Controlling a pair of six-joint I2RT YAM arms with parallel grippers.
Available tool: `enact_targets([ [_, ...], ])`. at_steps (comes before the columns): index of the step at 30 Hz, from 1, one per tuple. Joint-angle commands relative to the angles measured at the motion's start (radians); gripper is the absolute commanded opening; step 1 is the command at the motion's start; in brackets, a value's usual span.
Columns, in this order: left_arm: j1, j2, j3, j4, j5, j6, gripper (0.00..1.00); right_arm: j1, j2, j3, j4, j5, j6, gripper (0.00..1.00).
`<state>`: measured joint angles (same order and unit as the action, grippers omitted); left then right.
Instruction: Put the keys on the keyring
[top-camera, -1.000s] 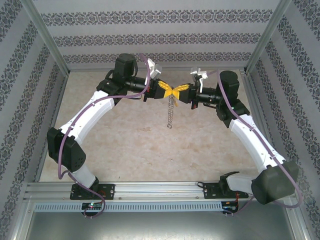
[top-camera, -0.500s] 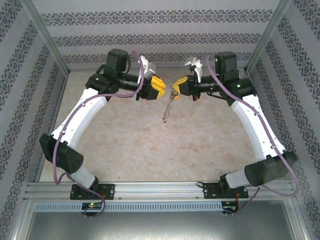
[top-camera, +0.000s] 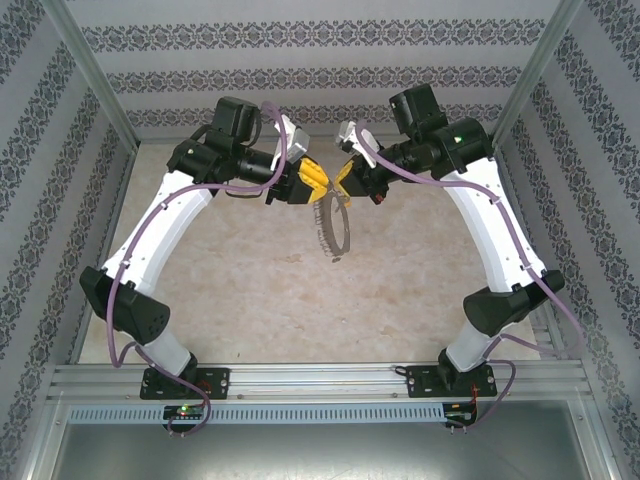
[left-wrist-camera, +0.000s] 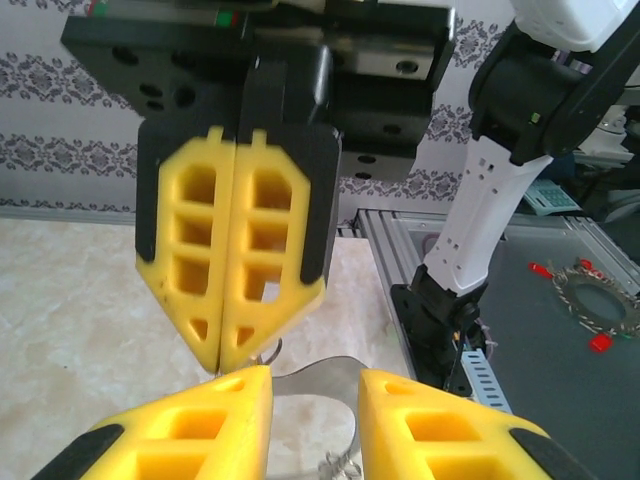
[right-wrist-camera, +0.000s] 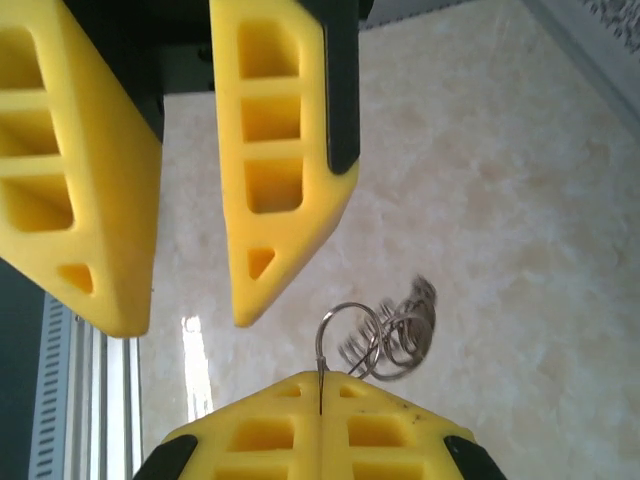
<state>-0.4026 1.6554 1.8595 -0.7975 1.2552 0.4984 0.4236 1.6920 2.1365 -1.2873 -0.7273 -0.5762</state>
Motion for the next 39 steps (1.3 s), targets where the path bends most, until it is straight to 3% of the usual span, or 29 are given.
enact_targets([
  [1, 0.012, 0.019, 0.032, -0.067, 0.052, 0.048, 0.28, 0.007, -0.007, 0.039, -0.049, 0.002, -0.041, 0.00],
  [19, -0.007, 0.055, 0.024, -0.006, 0.070, -0.004, 0.28, 0.012, -0.053, 0.002, 0.013, -0.092, -0.031, 0.00],
  [39, -0.034, 0.067, 0.031, 0.024, 0.090, -0.021, 0.27, 0.022, -0.052, -0.026, 0.051, -0.110, -0.017, 0.00],
])
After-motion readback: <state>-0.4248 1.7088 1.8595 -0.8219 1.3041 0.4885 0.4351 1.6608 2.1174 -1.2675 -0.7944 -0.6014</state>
